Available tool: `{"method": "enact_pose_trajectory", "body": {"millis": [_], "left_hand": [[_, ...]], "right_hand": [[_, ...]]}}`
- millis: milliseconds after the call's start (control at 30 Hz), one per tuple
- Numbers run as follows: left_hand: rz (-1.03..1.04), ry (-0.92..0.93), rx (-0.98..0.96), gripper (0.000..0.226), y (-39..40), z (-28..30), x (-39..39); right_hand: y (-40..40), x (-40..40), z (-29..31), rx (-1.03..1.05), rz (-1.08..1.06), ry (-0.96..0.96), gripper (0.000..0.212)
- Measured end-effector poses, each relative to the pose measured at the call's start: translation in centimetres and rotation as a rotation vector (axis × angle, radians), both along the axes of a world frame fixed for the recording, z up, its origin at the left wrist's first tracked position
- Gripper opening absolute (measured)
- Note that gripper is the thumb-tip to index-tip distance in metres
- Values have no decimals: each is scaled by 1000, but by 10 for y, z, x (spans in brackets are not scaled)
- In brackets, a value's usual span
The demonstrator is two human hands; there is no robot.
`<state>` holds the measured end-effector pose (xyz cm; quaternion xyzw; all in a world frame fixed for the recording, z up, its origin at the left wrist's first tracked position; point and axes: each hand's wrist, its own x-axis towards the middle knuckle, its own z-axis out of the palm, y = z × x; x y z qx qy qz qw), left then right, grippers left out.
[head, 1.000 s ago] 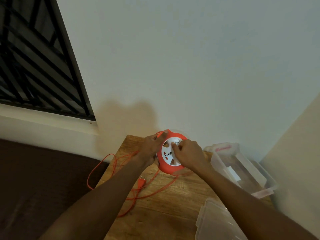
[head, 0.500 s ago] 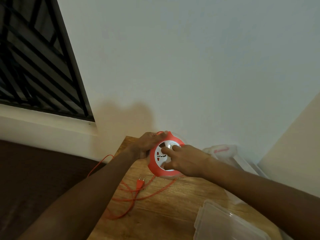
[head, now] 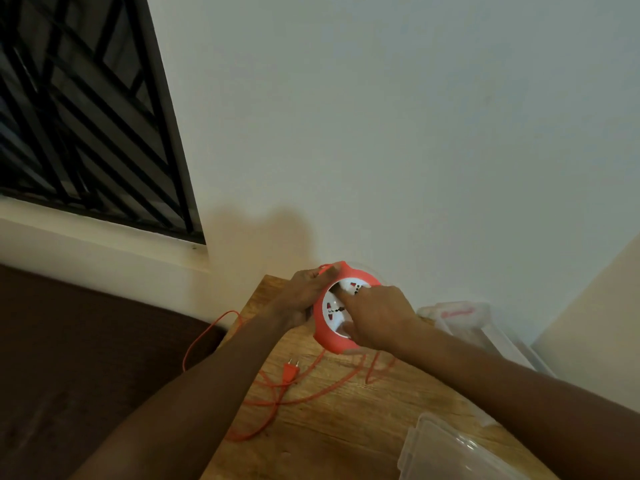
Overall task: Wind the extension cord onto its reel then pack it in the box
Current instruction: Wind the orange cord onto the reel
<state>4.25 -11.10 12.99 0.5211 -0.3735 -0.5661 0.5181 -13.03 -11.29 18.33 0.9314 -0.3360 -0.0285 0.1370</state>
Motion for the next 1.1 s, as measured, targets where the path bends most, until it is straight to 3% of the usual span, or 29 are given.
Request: {"method": "enact_pose_trajectory", "body": {"millis": [167, 267, 333, 400, 433, 500, 600, 667, 900, 1100], "left_hand": [[112, 8, -59, 48, -3, 3, -8], [112, 24, -47, 49, -3, -2, -10], [104, -10, -41, 48, -2, -5, -11], [95, -43, -18, 47, -3, -6, -8], [85, -32, -1, 47, -4, -7, -5], [34, -12, 37, 47, -4, -5, -1], [-46, -26, 50, 53, -4, -2, 2], [-97, -52, 46, 64, -5, -2, 2], [-207, -134, 33, 82, -12, 7, 7], [-201, -229, 11, 56, -14, 14, 3]], "right_hand": [[5, -2, -13, 218, -286, -323, 69], [12, 3, -21, 558, -476, -621, 74], [21, 5, -24, 902, -588, -842, 82], [30, 3, -26, 1044, -598, -941, 87], [33, -1, -28, 978, -562, -894, 86], [31, -12, -26, 616, -413, -644, 75], [20, -27, -21, 60, 12, -253, 41], [11, -32, -21, -110, 301, -70, 29], [-7, -33, -1, -180, 503, 226, 29], [-1, -24, -4, -238, 495, 436, 39]]}}
